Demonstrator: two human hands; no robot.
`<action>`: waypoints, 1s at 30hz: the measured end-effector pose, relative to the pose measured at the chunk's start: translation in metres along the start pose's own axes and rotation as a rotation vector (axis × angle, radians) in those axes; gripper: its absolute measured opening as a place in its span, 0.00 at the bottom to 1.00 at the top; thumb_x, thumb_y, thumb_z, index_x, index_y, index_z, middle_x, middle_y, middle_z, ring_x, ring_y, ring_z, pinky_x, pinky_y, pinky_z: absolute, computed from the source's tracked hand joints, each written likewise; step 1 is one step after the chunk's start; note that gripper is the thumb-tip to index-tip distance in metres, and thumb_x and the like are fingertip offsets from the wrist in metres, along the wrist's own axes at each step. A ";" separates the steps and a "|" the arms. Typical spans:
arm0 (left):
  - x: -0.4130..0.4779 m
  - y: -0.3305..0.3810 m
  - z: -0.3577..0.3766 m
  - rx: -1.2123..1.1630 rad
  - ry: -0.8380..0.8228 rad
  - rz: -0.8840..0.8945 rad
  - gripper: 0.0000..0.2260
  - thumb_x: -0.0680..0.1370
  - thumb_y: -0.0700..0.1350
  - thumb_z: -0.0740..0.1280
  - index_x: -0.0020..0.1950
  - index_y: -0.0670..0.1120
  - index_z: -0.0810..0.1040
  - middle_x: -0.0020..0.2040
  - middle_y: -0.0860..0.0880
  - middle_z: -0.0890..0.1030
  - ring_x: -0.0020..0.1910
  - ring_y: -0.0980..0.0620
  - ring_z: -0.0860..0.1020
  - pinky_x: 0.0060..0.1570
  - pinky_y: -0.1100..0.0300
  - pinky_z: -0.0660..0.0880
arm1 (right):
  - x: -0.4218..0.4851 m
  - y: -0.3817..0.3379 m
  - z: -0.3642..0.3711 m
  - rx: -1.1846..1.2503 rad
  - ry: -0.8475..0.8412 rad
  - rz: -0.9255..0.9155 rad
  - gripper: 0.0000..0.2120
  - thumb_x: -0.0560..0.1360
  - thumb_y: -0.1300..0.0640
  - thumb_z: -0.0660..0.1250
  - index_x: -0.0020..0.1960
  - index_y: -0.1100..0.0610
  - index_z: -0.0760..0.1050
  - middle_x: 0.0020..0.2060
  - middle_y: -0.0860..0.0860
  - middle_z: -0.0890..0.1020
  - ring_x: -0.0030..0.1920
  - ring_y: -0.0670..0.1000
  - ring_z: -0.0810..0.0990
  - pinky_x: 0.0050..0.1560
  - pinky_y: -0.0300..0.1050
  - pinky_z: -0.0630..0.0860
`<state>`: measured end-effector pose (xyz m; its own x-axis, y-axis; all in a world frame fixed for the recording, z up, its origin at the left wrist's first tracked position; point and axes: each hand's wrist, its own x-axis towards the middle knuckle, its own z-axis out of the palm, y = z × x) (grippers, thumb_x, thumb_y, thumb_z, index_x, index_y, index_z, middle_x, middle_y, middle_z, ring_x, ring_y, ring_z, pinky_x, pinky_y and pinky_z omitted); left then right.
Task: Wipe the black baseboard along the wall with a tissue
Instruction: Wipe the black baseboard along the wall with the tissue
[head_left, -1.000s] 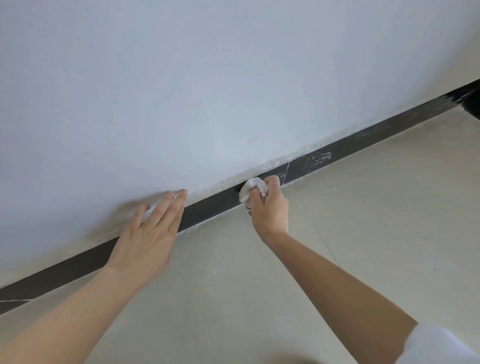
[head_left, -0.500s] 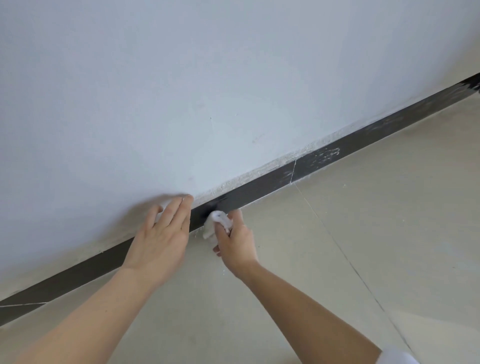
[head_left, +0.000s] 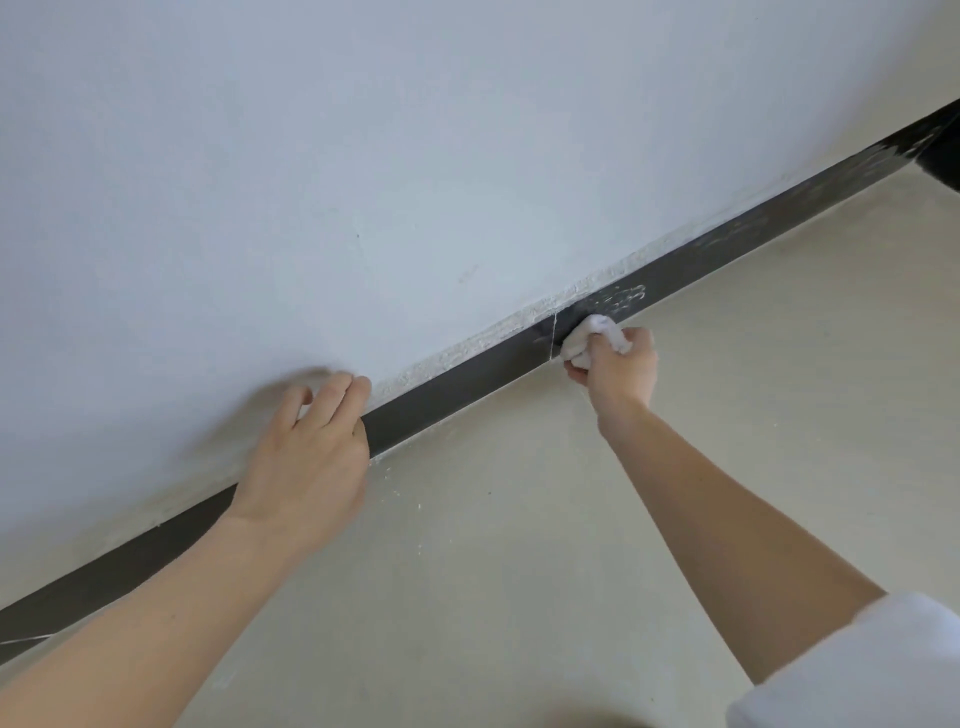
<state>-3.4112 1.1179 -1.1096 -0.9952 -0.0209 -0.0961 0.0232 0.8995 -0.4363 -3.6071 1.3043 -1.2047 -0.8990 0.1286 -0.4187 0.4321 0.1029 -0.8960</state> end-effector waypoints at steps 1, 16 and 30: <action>0.008 0.004 -0.004 -0.023 0.040 -0.010 0.05 0.61 0.36 0.68 0.36 0.37 0.77 0.50 0.40 0.77 0.53 0.42 0.69 0.45 0.50 0.63 | -0.004 -0.002 -0.003 0.043 0.044 -0.007 0.08 0.74 0.59 0.63 0.52 0.61 0.68 0.38 0.52 0.78 0.32 0.51 0.81 0.39 0.49 0.82; 0.072 0.041 -0.014 -0.111 0.069 0.036 0.27 0.60 0.41 0.72 0.57 0.35 0.77 0.57 0.43 0.76 0.55 0.44 0.69 0.44 0.50 0.70 | -0.022 -0.019 -0.003 -0.200 -0.240 -0.223 0.04 0.75 0.60 0.62 0.45 0.58 0.66 0.31 0.48 0.70 0.31 0.47 0.69 0.25 0.32 0.63; 0.079 0.044 -0.023 -0.199 0.009 0.018 0.22 0.54 0.39 0.74 0.48 0.37 0.81 0.57 0.47 0.76 0.56 0.47 0.67 0.39 0.51 0.74 | -0.046 -0.023 -0.001 -0.296 -0.418 -0.227 0.04 0.76 0.60 0.60 0.45 0.56 0.64 0.29 0.48 0.69 0.29 0.49 0.66 0.26 0.40 0.64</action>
<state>-3.4914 1.1659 -1.1162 -0.9955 -0.0007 -0.0943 0.0228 0.9683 -0.2486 -3.5754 1.2973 -1.1643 -0.8978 -0.3249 -0.2972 0.1718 0.3630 -0.9158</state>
